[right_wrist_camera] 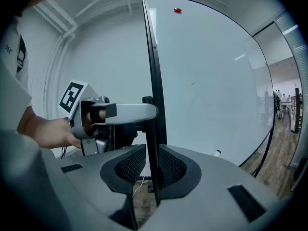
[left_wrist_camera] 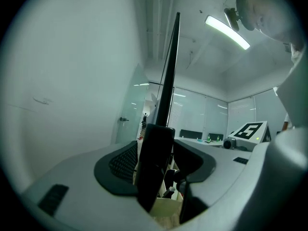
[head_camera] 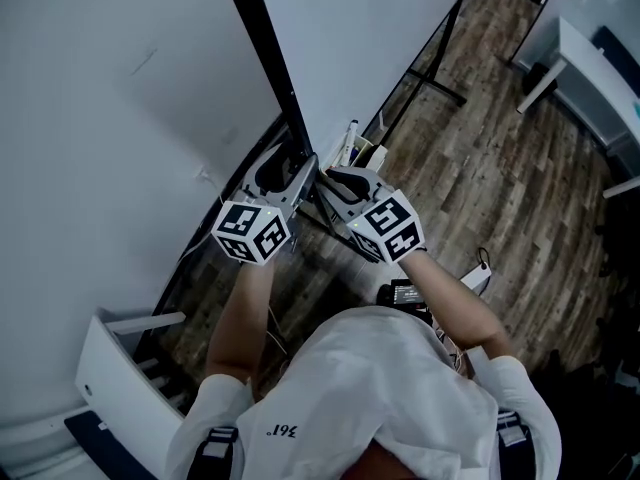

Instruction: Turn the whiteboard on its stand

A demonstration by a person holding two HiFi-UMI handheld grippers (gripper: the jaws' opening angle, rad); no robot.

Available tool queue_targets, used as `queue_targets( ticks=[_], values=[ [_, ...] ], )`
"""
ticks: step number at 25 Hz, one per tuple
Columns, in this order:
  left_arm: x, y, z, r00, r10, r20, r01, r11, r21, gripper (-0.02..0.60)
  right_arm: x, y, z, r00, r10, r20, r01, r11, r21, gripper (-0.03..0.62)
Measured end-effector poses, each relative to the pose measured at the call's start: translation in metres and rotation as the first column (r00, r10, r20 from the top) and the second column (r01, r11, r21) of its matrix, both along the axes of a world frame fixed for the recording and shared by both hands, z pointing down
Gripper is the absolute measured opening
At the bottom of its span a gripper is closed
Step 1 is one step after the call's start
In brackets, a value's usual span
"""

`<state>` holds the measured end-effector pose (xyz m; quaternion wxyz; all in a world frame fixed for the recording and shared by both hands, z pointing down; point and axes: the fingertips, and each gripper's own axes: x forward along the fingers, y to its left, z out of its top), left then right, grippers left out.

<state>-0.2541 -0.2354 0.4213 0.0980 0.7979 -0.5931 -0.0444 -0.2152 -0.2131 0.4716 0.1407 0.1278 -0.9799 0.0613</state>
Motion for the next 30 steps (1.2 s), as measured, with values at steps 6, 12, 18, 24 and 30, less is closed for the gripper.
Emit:
queue_targets(
  ticks=[6, 12, 18, 24, 30],
  values=[
    [0.007, -0.012, -0.005, 0.999, 0.023, 0.039, -0.022, 1.000, -0.002, 0.222, -0.022, -0.006, 0.010, 0.999, -0.021, -0.039, 0.022, 0.999, 0.027, 0.086],
    [0.009, -0.025, -0.002, 0.998, 0.022, 0.055, -0.021, 1.000, -0.017, 0.221, -0.033, -0.007, 0.014, 0.996, -0.036, -0.077, 0.041, 0.997, 0.061, 0.091],
    [0.008, -0.028, 0.001, 0.997, 0.016, 0.077, -0.015, 1.000, -0.008, 0.204, -0.035, -0.009, 0.017, 0.995, -0.031, -0.091, 0.037, 0.997, 0.065, 0.091],
    [0.011, -0.023, 0.001, 0.996, 0.014, 0.083, -0.013, 1.000, -0.009, 0.198, -0.033, -0.003, 0.015, 0.997, -0.028, -0.068, 0.031, 0.999, 0.038, 0.091],
    [0.019, -0.018, 0.000, 0.997, 0.016, 0.077, -0.015, 1.000, -0.012, 0.198, -0.025, 0.002, 0.013, 0.998, -0.024, -0.050, 0.026, 0.999, 0.020, 0.091]
  ],
)
